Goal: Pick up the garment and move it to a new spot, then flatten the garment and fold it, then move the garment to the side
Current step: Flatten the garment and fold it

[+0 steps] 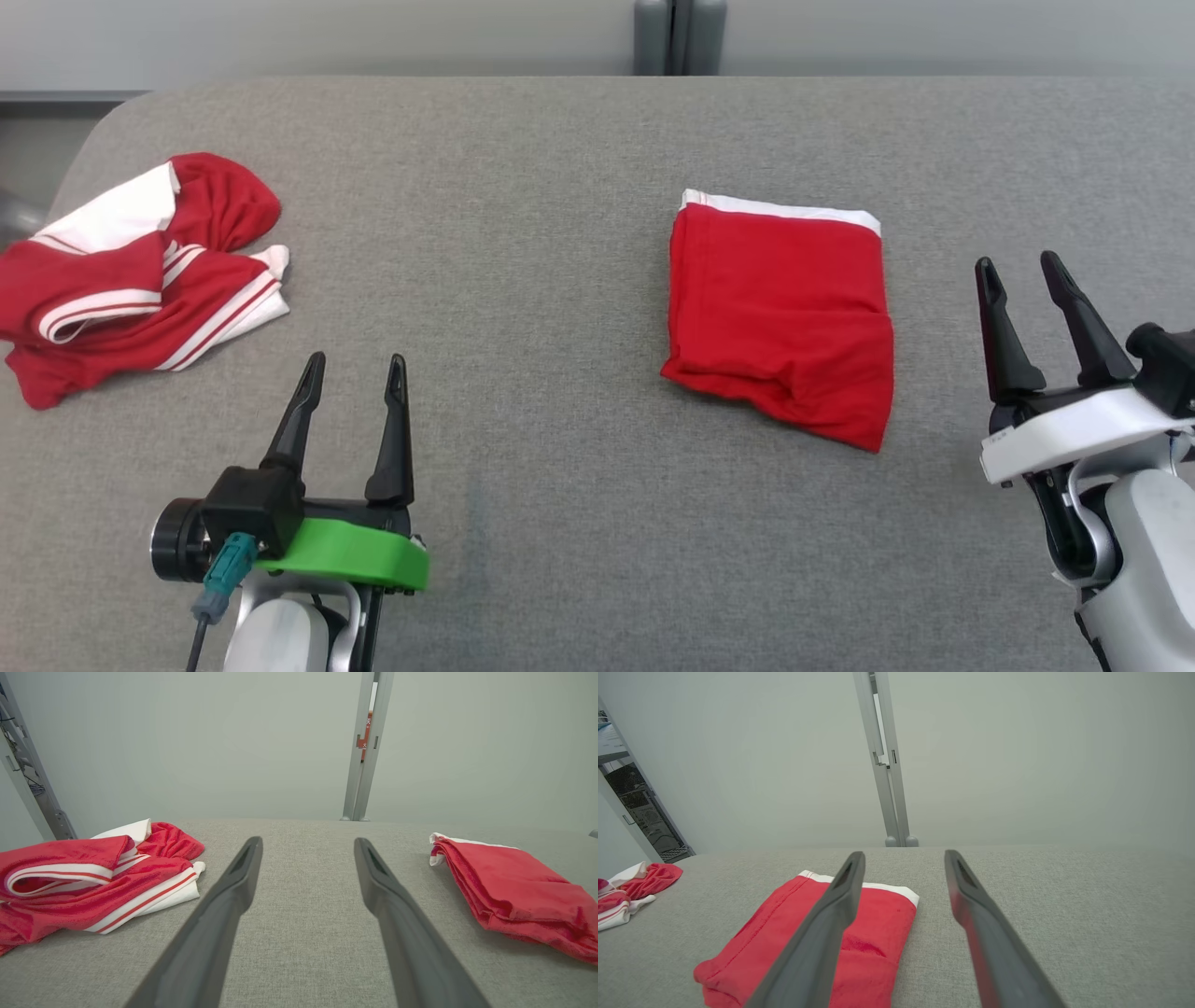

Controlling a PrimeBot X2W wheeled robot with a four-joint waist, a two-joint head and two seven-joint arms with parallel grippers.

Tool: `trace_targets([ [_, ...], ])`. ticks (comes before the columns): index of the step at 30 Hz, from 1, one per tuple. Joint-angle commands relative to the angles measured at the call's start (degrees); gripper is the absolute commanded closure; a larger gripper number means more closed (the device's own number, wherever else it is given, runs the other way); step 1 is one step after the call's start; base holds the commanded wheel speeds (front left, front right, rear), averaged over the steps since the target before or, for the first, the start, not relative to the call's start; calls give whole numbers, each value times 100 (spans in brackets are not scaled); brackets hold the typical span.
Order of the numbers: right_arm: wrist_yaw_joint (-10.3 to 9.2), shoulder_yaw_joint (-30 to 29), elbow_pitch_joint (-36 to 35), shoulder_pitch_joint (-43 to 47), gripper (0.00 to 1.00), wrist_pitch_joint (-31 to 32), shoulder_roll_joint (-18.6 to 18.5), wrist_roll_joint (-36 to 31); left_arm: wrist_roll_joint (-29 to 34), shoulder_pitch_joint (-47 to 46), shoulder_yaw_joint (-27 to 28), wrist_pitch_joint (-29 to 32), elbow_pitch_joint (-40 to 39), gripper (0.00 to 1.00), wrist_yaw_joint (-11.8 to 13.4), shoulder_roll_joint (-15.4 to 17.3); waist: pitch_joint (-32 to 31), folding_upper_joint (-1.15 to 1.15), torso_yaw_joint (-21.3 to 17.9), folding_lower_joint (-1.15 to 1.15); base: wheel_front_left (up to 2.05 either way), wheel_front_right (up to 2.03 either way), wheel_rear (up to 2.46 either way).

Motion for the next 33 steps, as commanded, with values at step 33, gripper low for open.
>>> trace_targets([
  [33, -6, -840, -1304, 2133, 0, -16, 681, -701, 297, 768, 533, -1, 55, 0, -212, 97, -896, 0, -452, 0, 0, 0, 0],
])
